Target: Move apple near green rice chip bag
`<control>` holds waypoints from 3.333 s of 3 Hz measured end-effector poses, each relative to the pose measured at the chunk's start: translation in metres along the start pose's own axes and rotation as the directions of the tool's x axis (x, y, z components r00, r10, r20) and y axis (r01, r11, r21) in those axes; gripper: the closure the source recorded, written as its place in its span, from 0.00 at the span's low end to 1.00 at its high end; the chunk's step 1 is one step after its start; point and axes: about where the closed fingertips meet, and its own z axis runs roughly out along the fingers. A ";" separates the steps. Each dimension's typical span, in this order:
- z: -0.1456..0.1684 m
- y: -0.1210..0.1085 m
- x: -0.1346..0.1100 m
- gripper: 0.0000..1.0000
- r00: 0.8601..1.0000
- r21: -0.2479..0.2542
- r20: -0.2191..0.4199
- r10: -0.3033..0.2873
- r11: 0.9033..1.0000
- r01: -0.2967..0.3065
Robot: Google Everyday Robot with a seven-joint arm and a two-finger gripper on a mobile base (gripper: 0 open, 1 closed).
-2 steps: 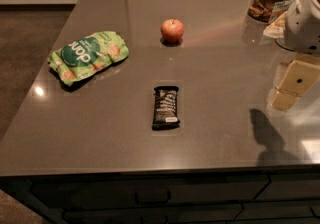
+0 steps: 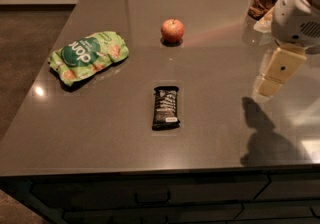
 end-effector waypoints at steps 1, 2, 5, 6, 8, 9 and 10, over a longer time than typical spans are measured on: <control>0.018 -0.025 -0.011 0.00 0.999 -0.005 0.039 0.026 1.000 -0.026; 0.039 -0.062 -0.026 0.00 0.992 0.011 0.096 0.081 0.997 -0.083; 0.121 -0.161 -0.087 0.00 0.876 -0.026 0.362 0.319 0.943 -0.332; 0.144 -0.183 -0.110 0.00 0.822 -0.041 0.443 0.358 0.924 -0.380; 0.186 -0.224 -0.137 0.00 0.767 -0.003 0.543 0.342 0.914 -0.405; 0.200 -0.237 -0.149 0.00 0.759 0.002 0.562 0.330 0.916 -0.400; 0.211 -0.242 -0.164 0.15 0.756 -0.013 0.567 0.328 0.921 -0.390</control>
Offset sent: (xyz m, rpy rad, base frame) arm 0.1323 0.0215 -0.0254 0.1948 -0.0574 -0.1271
